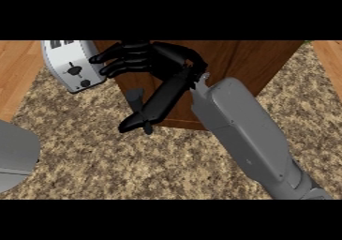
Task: Pick up the bottled water, place it into the cabinet and close the cabinet
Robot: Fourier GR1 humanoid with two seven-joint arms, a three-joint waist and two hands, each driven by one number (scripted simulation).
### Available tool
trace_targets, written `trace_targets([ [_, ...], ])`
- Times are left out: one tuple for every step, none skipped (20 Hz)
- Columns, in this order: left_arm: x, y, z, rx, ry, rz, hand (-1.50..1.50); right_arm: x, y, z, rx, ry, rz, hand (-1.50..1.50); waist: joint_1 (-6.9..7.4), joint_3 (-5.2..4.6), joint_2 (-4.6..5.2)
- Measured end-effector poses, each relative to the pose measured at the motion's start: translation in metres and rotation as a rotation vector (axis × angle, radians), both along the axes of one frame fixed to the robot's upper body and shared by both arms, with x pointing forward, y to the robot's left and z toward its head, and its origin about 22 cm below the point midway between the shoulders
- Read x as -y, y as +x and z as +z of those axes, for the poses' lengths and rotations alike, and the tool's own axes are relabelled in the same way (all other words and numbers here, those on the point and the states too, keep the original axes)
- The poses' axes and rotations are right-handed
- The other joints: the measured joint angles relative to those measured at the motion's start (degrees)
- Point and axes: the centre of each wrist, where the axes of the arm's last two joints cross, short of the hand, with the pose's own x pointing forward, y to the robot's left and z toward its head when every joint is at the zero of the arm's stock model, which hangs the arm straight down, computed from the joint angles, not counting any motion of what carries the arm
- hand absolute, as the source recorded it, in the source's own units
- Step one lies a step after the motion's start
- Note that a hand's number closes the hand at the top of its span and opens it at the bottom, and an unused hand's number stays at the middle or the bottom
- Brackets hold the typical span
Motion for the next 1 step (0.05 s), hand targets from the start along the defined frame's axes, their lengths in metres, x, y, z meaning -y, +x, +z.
trace_targets([
  [0.0001, 0.0005, 0.0004, -0.001, 0.000, -0.001, -1.50, -0.0014, -0.0006, 0.0004, 0.003, 0.001, -0.006, -1.50, -0.11, 0.03, 0.03],
])
